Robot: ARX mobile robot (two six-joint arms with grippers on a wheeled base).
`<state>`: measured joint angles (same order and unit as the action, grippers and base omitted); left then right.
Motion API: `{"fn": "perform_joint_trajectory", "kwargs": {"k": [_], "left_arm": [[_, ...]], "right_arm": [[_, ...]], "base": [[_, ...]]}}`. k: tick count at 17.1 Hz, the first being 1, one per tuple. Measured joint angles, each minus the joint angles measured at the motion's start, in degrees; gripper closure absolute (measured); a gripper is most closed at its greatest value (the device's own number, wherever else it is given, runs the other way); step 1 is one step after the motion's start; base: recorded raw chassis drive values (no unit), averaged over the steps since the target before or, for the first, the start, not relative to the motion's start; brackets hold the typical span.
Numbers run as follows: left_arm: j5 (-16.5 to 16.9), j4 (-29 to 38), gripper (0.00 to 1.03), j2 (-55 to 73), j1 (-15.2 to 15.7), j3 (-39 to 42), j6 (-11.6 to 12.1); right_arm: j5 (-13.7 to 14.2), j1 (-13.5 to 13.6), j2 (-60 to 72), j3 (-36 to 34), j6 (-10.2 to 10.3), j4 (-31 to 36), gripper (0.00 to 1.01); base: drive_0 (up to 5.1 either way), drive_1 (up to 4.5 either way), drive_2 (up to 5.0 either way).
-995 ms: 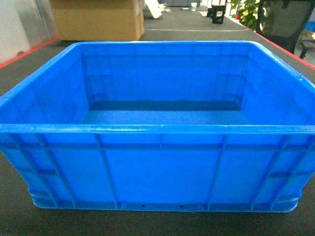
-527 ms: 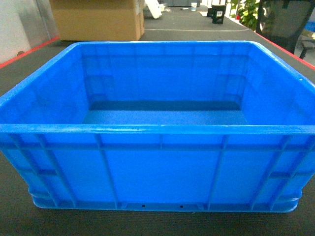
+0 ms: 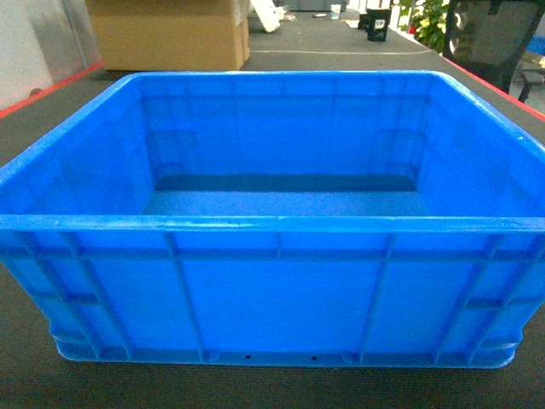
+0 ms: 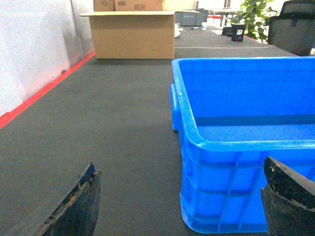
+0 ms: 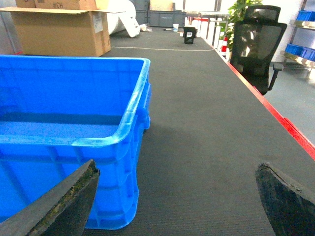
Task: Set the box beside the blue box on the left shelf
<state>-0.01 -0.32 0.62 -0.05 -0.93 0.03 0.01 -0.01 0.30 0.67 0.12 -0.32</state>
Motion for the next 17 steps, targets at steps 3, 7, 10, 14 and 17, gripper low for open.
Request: {"fn": "perform_joint_trajectory", "kwargs": {"k": [3,7,10,14,17], "left_arm": [[0.0,0.0,0.05,0.0,0.0,0.0,0.0],[0.0,0.0,0.05,0.0,0.0,0.0,0.0],[-0.98,-1.77,0.05,0.37,-0.39,-0.26,-0.46],[-14.93,-8.37,0.05,13.22,-9.18,-5.7,-8.2],[-11.98,4.15,0.05,28.15,-7.8,-15.43,-8.31]], "right_arm": [[-0.02,0.0,0.0,0.0,0.02,0.0,0.03],[-0.02,0.0,0.0,0.0,0.0,-0.02,0.03],[0.26,0.04,0.07,0.02,0.02,-0.33,0.03],[23.47,8.35,14.01,6.69,5.42,-14.01,0.03],[18.23,7.04,26.82,14.69,7.08,-2.21,0.03]], "base": [[0.0,0.0,0.0],[0.0,0.0,0.0],[0.0,0.0,0.0],[0.0,0.0,0.0],[0.0,0.0,0.0]]}}
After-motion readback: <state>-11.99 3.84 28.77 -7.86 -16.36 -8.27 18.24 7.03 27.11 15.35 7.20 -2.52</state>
